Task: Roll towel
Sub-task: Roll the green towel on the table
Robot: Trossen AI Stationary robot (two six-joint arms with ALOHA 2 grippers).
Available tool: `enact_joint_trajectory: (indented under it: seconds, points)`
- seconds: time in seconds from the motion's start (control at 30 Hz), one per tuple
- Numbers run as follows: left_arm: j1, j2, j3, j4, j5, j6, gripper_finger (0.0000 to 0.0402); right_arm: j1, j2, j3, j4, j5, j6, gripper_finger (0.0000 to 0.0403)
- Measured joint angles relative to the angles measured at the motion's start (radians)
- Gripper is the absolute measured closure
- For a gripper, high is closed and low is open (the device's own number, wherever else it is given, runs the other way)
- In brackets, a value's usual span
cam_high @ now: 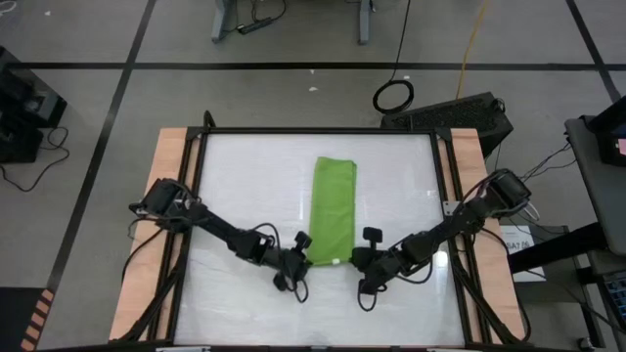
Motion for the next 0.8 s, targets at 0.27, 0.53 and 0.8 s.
enact_joint_trajectory:
  seconds: [0.27, 0.53, 0.8]
  points:
    - [0.091, 0.002, 0.001, 0.061, 0.223, -0.288, 0.0397, -0.009, 0.003, 0.0, -0.053, -0.046, 0.076, 0.0403]
    - [0.162, 0.003, 0.002, 0.064, 0.376, -0.592, 0.0398, -0.062, 0.003, 0.001, -0.095, -0.136, 0.123, 0.0403]
    - [0.193, 0.003, 0.003, 0.05, 0.436, -0.785, 0.0399, -0.14, 0.003, 0.002, -0.129, -0.222, 0.128, 0.0402]
